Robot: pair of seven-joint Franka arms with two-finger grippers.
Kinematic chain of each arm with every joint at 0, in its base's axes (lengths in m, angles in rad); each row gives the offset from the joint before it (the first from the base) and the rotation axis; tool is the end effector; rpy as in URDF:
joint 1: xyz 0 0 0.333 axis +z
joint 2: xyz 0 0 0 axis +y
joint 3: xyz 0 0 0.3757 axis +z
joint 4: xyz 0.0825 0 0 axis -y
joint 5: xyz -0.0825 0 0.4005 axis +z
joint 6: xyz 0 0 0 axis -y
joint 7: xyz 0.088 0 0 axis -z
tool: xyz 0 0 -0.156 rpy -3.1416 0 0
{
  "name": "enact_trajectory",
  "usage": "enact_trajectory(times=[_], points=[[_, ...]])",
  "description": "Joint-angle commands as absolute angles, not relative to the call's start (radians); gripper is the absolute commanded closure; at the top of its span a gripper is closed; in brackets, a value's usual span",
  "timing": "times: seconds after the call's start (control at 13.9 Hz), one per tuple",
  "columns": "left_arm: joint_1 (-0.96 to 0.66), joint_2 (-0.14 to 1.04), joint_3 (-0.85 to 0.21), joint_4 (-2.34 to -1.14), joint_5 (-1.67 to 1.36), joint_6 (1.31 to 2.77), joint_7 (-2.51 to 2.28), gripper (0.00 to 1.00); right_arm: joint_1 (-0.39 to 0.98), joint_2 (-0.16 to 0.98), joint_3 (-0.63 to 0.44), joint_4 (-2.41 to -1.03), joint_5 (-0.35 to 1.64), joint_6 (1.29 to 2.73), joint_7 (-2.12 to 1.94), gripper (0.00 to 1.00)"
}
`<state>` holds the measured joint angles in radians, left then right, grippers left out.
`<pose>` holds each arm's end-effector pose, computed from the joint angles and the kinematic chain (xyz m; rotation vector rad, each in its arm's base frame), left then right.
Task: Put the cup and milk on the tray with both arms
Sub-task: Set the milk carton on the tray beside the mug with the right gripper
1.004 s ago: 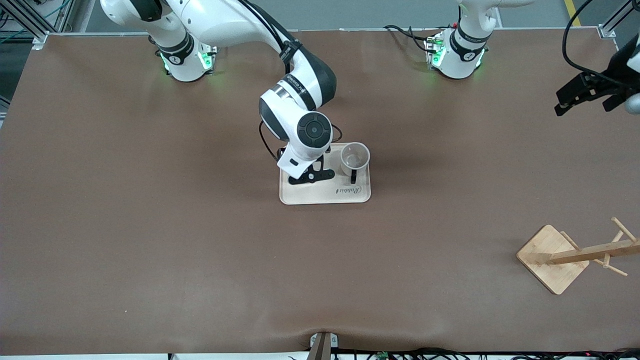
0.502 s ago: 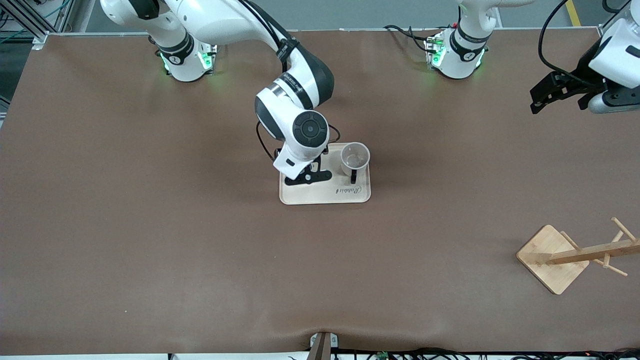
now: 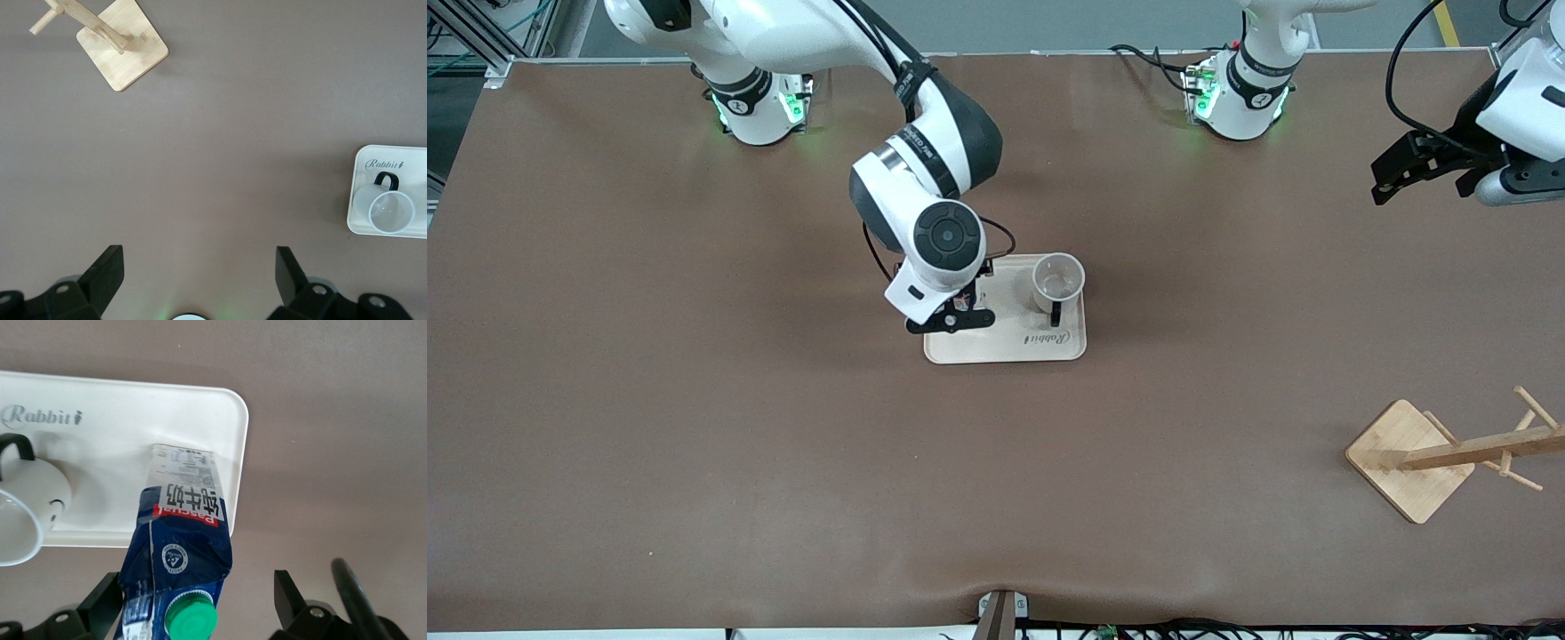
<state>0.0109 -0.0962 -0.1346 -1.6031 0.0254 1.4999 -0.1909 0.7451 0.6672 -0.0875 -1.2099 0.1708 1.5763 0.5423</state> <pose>0.5236 -0.0650 0.6658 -3.1007 -0.1079 0.0028 0.5615 0.4866 0.3620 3.0262 0.1502 -0.4735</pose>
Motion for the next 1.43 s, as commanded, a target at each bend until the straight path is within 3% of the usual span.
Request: enact_trajectory(times=[0.0, 0.43, 0.72, 1.15, 1.36], points=[[0.017, -0.068, -0.14, -1.583, 0.032, 1.502, -0.186, 0.0, 0.72, 0.666, -0.075, -1.155, 0.192, 1.555, 0.557, 0.0], [0.017, -0.063, -0.14, -1.58, 0.032, 1.503, -0.19, 0.0, 0.651, 0.661, -0.092, -1.079, 0.187, 1.554, 0.551, 0.0], [0.017, -0.064, -0.14, -1.575, 0.031, 1.5, -0.193, 0.0, 0.504, 0.581, -0.081, -1.077, 0.195, 1.542, 0.545, 0.0], [0.017, -0.072, -0.138, -1.575, 0.031, 1.493, -0.192, 0.0, 0.404, 0.445, -0.091, -1.066, 0.187, 1.471, 0.441, 0.0], [0.018, -0.069, -0.138, -1.575, 0.032, 1.493, -0.19, 0.0, 0.35, 0.385, -0.092, -1.078, 0.167, 1.366, 0.347, 0.0]])
